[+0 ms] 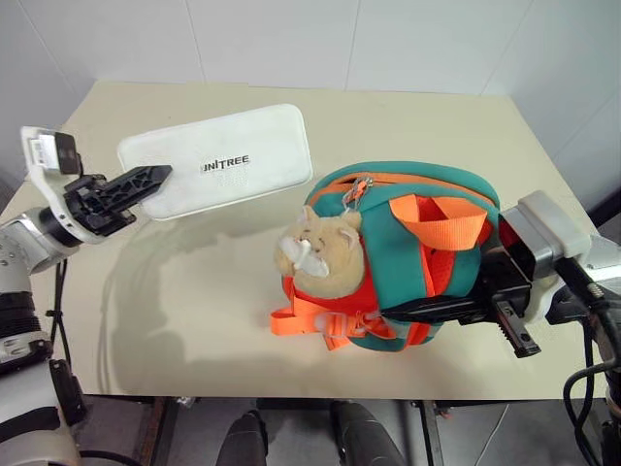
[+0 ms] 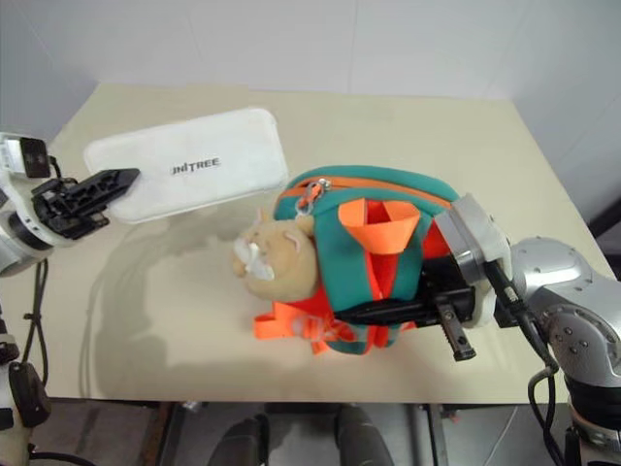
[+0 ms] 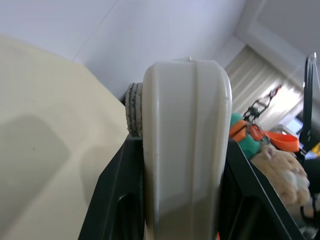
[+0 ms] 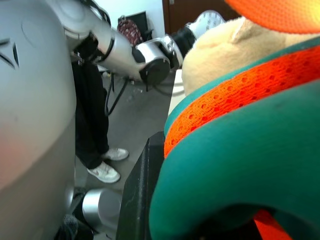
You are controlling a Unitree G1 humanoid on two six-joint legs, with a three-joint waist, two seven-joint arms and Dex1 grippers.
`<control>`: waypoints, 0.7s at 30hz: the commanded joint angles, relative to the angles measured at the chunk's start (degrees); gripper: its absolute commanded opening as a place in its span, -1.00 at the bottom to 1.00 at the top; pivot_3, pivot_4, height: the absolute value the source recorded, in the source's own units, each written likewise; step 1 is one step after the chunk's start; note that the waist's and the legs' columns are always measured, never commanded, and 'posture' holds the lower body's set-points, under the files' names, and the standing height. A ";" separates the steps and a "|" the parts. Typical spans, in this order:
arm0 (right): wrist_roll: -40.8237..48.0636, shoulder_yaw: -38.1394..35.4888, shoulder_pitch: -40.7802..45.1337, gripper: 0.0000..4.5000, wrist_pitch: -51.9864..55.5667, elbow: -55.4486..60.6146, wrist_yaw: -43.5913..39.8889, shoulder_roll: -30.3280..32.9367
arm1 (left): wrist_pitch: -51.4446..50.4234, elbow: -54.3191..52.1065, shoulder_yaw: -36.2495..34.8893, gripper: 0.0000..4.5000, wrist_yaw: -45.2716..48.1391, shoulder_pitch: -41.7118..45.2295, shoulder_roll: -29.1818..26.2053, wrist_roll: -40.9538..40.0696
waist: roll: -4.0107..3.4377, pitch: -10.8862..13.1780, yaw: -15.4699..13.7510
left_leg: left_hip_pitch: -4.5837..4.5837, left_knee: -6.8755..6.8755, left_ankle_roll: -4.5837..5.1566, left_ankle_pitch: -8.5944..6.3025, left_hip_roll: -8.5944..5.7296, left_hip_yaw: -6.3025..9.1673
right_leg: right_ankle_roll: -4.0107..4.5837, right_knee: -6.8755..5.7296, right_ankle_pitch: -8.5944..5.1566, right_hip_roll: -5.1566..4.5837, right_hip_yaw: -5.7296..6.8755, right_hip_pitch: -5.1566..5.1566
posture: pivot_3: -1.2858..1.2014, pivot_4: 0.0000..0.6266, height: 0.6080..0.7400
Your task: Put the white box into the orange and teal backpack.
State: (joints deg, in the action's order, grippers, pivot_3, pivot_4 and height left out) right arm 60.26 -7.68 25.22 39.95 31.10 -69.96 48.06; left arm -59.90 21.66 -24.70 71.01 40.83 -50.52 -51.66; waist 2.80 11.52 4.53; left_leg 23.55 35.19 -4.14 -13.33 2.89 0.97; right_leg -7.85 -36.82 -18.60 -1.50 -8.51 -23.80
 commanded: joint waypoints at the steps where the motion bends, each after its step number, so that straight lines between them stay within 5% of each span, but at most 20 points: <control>1: 1.19 -0.65 0.17 -1.00 -0.75 1.01 1.15 -0.91 | 0.95 -3.54 -1.87 -0.42 4.25 -0.46 -3.06 -1.97 | -0.01 0.01 -0.02 | 0.00 0.00 0.00 0.00 0.00 0.00 | 0.00 0.00 0.00 0.00 0.00 0.00 | 0.03 -0.52 1.00; 21: -1.46 1.35 1.44 -1.00 -1.34 -1.23 1.16 -2.11 | 5.01 -11.14 2.18 -0.42 14.23 -3.45 -8.16 -0.39 | -0.02 0.01 0.05 | -0.03 0.05 0.01 0.00 0.01 0.01 | 0.02 -0.07 -0.03 0.01 0.01 0.02 | 0.03 -0.52 1.00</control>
State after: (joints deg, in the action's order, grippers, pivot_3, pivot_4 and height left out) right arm 58.68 -5.75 25.72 39.94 29.25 -68.57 46.24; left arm -56.45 12.55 -22.93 82.66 37.41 -57.08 -51.98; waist 2.78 11.54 4.59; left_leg 23.51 35.25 -4.13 -13.34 2.90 0.98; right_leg -7.81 -36.89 -18.64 -1.49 -8.50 -23.78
